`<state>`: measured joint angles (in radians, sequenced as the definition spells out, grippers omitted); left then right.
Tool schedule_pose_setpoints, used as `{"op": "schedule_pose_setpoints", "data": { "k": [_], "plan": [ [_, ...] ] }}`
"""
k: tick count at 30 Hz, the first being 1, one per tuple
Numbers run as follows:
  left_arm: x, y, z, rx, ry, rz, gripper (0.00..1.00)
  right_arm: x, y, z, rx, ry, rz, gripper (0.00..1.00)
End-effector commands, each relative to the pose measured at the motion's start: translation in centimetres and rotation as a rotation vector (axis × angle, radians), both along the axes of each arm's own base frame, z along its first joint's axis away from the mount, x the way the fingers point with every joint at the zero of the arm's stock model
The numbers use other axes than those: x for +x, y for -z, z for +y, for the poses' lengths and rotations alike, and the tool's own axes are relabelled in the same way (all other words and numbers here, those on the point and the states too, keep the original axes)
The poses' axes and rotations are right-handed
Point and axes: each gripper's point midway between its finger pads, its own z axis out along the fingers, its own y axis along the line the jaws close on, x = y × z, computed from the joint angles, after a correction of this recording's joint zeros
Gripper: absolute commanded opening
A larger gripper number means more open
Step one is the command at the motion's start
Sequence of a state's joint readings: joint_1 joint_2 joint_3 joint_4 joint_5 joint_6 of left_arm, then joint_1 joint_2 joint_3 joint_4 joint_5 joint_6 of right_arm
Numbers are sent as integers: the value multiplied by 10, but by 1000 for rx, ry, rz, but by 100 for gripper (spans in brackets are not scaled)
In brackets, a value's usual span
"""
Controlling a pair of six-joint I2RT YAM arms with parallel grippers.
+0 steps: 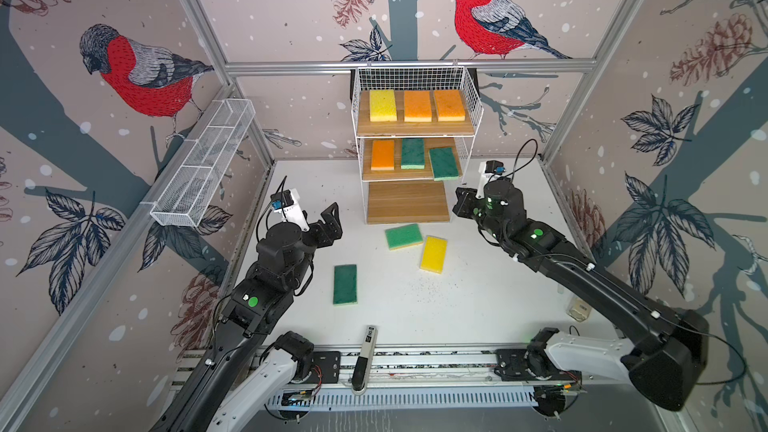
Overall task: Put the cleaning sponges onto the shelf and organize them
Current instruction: 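Push the dark green sponge deeper onto the middle shelf with the right gripper tip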
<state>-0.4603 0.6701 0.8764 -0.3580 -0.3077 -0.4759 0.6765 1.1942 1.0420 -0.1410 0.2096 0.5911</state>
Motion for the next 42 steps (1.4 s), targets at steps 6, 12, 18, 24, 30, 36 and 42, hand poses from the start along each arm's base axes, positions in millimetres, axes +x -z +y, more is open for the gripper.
{"op": "schedule_pose_setpoints", "data": {
  "k": [6,12,18,24,30,36,42],
  "plan": [
    [4,-2,-1,-12,-6,-20,87,10,-10,23,153,-103,-15,4],
    [4,-2,3,0,-25,-22,87,25,2,25,154,-79,7,4],
    [4,-4,6,1,-40,-31,87,34,2,21,169,-39,-5,3],
    [6,-1,5,4,-41,-25,87,39,-2,19,182,-14,-27,3],
    [6,-1,5,4,-42,-26,87,44,-4,15,190,20,-49,3],
    [6,-4,5,1,-41,-33,87,50,-3,16,198,29,-46,3],
    [5,-6,6,0,-44,-36,87,55,-2,15,205,47,-48,3]
  ]
}}
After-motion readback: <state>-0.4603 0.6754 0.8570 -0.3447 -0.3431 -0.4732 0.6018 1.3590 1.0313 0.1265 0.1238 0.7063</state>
